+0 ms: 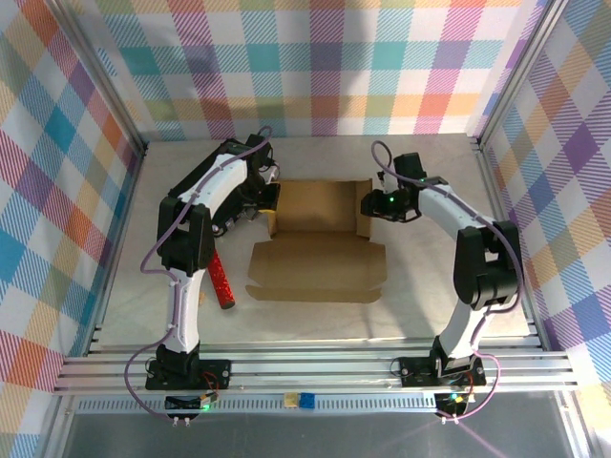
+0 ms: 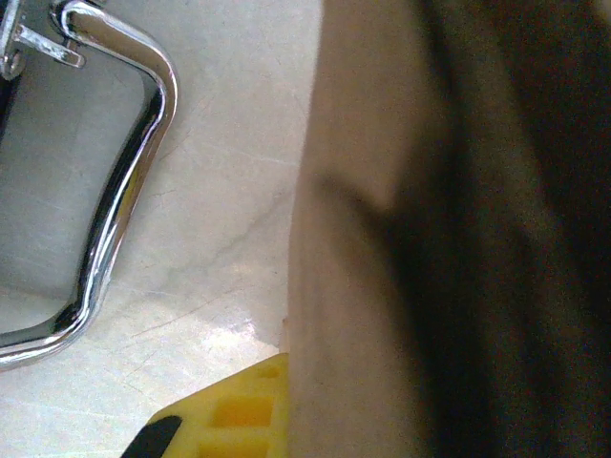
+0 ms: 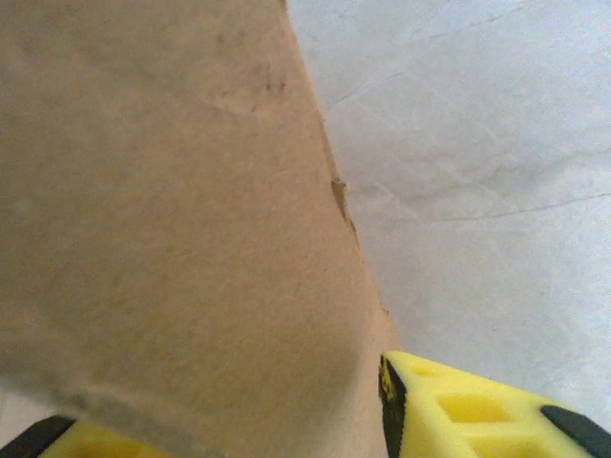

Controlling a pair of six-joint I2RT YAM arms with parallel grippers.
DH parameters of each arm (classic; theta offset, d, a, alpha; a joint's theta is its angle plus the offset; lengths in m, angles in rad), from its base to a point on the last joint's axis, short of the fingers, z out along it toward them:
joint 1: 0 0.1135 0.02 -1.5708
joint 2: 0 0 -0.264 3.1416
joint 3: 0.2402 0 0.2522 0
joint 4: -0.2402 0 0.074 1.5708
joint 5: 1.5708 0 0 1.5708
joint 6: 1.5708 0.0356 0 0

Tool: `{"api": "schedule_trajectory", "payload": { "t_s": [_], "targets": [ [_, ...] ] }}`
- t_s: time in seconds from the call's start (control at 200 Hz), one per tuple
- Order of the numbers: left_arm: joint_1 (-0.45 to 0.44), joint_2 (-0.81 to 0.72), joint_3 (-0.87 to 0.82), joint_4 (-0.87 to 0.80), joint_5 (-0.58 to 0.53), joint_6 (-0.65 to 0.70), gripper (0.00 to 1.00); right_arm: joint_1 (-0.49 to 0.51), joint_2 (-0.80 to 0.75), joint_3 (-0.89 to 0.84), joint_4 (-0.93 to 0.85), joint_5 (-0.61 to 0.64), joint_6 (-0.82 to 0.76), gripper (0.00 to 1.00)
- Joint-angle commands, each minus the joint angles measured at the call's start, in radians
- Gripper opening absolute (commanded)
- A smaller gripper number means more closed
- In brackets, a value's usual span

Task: Fold the paper box

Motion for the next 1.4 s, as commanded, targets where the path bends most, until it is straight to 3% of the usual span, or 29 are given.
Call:
{"api": "schedule_trajectory", "payload": {
  "t_s": [0.0,0.265,0.4,0.575,0.935,1.395],
  "targets": [
    [-0.003,-0.011,0.002,-0.036,-0.020,0.027,0.00,0.038,0.033,0.049,-0.044,0.140,-0.010,0.36],
    [-0.007,-0.016,0.004,-0.041,-0.052,-0.028,0.00,0.144,0.087,0.129,-0.168,0.501,0.072,0.00],
    [-0.018,-0.032,-0.018,-0.033,-0.090,-0.074,0.00,0.193,0.121,0.181,-0.275,0.703,0.138,0.00],
    [-0.033,-0.044,-0.049,-0.041,-0.165,-0.125,0.00,0.213,0.162,0.249,-0.408,0.856,0.231,0.00],
    [-0.039,-0.068,-0.076,-0.033,-0.214,-0.178,0.00,0.221,0.179,0.302,-0.484,0.911,0.282,0.00],
    [-0.070,-0.049,-0.070,-0.044,-0.263,-0.232,0.00,0.226,0.153,0.292,-0.564,0.773,0.399,0.00]
  ]
}}
